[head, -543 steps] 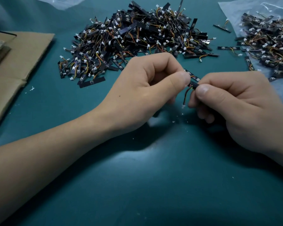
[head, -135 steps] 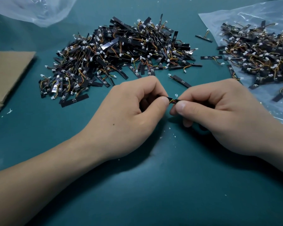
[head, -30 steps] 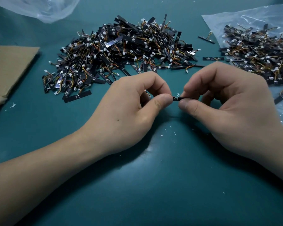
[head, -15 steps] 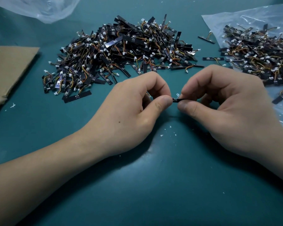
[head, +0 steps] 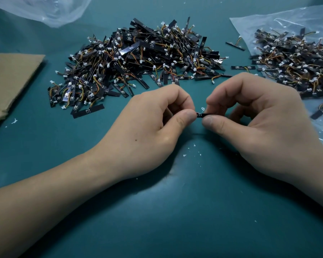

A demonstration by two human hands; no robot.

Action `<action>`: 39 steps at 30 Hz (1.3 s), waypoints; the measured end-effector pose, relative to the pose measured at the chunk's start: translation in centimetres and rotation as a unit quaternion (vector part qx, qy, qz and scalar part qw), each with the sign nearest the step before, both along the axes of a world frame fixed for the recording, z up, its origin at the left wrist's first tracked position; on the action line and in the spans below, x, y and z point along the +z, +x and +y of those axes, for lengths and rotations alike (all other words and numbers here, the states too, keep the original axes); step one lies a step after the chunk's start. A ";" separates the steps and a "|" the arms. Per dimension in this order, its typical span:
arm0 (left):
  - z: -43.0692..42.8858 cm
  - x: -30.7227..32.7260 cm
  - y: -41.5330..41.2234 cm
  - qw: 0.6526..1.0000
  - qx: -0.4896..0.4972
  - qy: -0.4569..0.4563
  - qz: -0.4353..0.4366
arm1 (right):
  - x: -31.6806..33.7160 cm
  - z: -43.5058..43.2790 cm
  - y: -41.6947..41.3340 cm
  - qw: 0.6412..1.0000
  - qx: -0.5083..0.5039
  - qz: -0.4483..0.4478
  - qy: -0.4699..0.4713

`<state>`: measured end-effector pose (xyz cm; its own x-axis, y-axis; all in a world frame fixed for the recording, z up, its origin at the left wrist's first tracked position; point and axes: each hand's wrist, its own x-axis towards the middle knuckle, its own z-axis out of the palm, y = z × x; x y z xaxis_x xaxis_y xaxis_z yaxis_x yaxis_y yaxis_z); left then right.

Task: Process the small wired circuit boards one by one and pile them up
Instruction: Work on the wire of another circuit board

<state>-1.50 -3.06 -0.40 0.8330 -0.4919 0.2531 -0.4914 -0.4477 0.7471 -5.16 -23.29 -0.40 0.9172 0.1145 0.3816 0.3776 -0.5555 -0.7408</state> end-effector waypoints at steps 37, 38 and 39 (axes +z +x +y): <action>0.1 -0.5 -0.4 0.967 0.087 0.213 -0.107 | -0.5 0.3 -0.2 0.997 0.018 0.053 -0.048; 0.1 -0.5 -0.3 0.972 0.078 0.193 -0.104 | -0.5 0.3 -0.2 0.997 0.017 0.050 -0.054; 0.1 -0.6 -0.2 0.978 0.068 0.171 -0.102 | -0.5 0.3 -0.2 0.997 0.016 0.046 -0.058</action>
<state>-1.72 -2.94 -1.00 0.8459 -0.4649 0.2616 -0.5333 -0.7255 0.4351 -5.37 -22.98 -0.92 0.9431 0.1823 0.2783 0.3294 -0.6287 -0.7045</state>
